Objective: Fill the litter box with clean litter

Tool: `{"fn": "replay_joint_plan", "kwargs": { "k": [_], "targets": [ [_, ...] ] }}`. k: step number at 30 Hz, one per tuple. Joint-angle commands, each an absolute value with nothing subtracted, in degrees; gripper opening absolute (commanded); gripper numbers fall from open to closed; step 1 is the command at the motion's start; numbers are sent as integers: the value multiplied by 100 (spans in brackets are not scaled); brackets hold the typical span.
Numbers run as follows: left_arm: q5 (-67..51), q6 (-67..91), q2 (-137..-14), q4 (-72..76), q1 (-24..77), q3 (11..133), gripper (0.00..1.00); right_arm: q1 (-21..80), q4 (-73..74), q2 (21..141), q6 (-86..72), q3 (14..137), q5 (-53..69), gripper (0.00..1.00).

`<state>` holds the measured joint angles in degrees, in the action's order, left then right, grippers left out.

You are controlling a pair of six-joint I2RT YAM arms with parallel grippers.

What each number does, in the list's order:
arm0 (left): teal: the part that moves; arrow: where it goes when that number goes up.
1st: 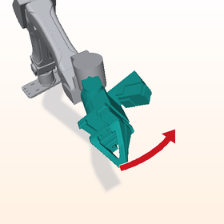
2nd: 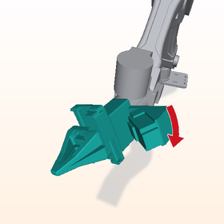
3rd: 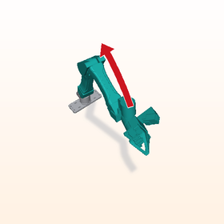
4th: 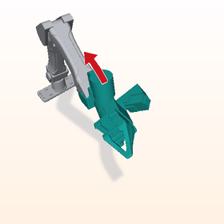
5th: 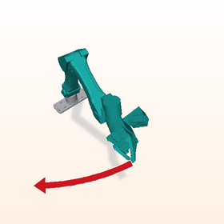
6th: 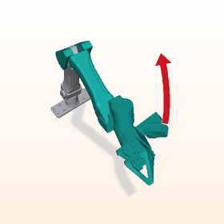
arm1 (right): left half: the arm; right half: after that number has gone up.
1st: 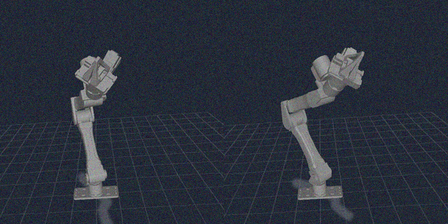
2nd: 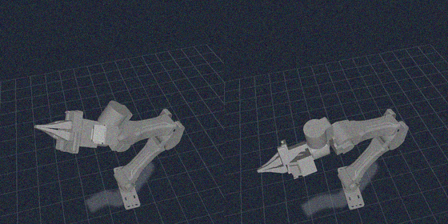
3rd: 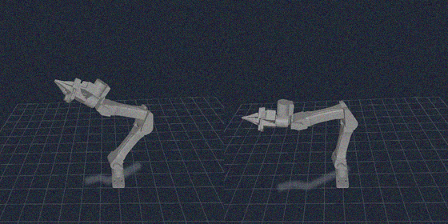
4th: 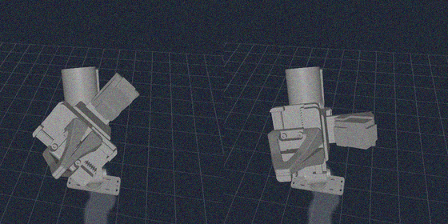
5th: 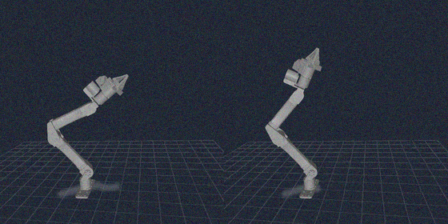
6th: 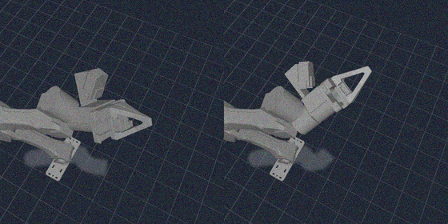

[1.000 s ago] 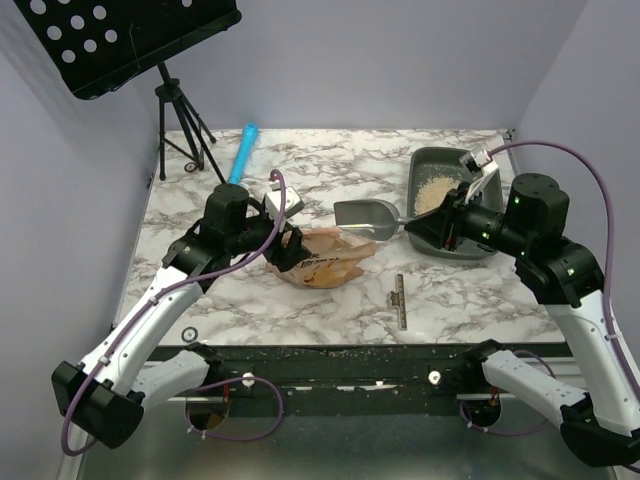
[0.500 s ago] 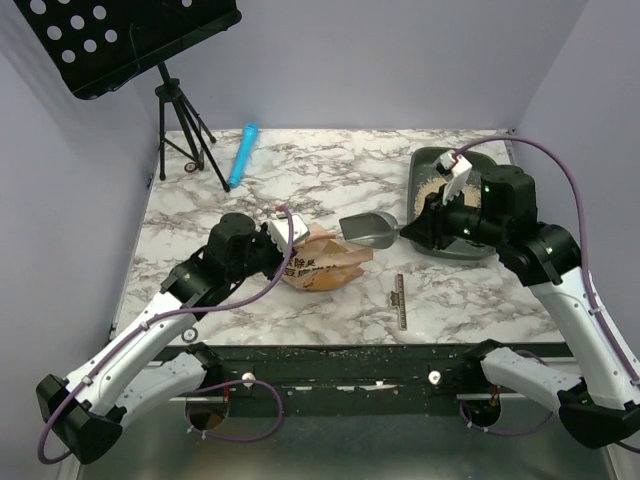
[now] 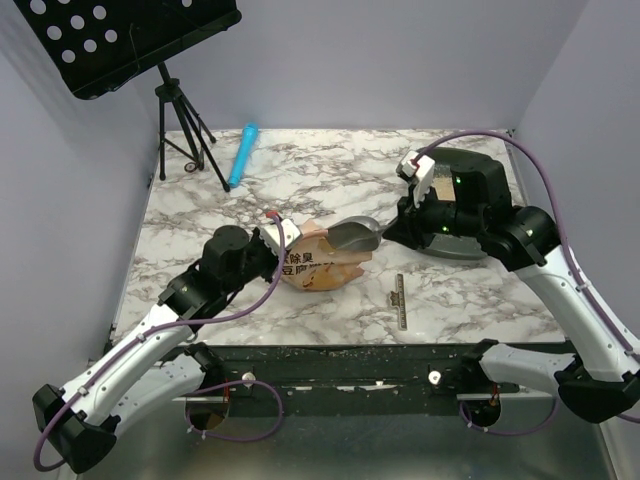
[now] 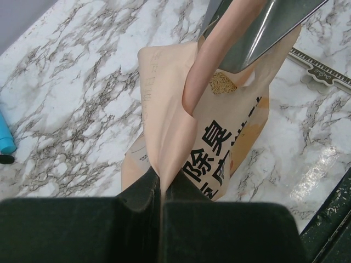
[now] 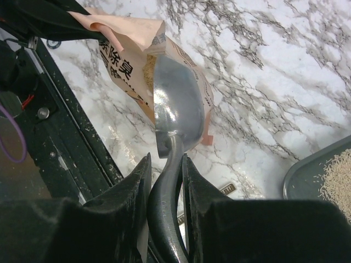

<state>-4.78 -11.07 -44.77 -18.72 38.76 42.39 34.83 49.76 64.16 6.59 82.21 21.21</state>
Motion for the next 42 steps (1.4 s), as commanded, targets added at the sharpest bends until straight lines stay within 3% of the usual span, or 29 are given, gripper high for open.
{"fn": "replay_joint_plan", "kwargs": {
  "k": [1,21,29,42],
  "targets": [
    [-228,-1011,-4272,-1582,3867,4166,0,3630,4659,6460,1063,8236,2013,0],
    [-483,-756,-4210,-1073,3876,4192,0,4315,5466,7776,1784,8700,1899,0],
    [-677,-642,-3604,-519,3955,3595,0,4368,6143,9061,248,9834,-683,0],
    [-562,-607,-2699,-176,4096,3243,0,4087,6960,9123,-791,10476,-1757,1]
  ]
}}
